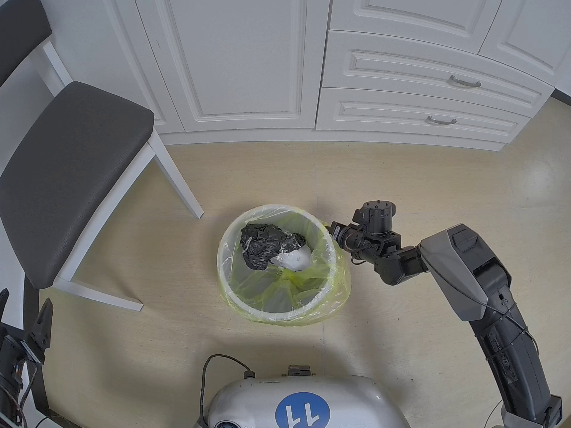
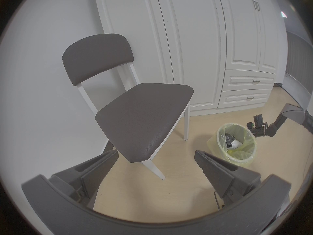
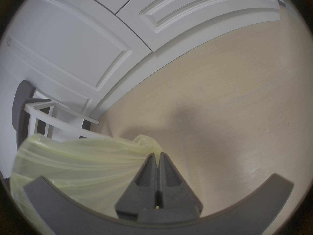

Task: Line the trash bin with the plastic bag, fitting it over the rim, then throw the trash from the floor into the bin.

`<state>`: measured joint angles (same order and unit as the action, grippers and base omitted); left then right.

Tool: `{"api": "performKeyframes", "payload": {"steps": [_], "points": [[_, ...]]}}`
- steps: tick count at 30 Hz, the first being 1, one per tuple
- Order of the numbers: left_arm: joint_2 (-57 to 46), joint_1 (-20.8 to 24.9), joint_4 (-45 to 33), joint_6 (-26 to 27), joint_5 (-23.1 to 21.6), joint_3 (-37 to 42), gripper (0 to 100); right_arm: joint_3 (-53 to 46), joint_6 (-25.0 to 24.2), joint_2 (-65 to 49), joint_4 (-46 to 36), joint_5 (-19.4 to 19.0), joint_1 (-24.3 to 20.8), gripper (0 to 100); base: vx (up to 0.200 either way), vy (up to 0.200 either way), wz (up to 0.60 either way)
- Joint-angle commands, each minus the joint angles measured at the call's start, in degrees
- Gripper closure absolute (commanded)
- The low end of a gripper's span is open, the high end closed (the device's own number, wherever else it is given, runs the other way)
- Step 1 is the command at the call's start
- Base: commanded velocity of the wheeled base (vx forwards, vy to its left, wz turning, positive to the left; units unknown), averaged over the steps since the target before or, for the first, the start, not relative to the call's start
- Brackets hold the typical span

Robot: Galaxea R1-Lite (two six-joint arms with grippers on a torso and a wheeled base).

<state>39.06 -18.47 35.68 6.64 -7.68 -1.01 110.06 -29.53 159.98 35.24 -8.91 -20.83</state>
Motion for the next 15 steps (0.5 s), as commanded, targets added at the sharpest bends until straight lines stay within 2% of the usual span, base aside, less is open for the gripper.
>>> {"api": "performKeyframes", "payload": {"steps": [1,15], "points": [[-1.7,-0.3,-0.6,-0.2,-0.1,1.0,0,0.9,0.3,2.0,0.2,0.6,-1.8,100,0.000,0.000,0.00],[-2.2,-0.3,-1.2,-0.3,-0.3,1.0,0,4.5,0.3,6.0,0.0,0.7,1.0,100,0.000,0.000,0.00]]}}
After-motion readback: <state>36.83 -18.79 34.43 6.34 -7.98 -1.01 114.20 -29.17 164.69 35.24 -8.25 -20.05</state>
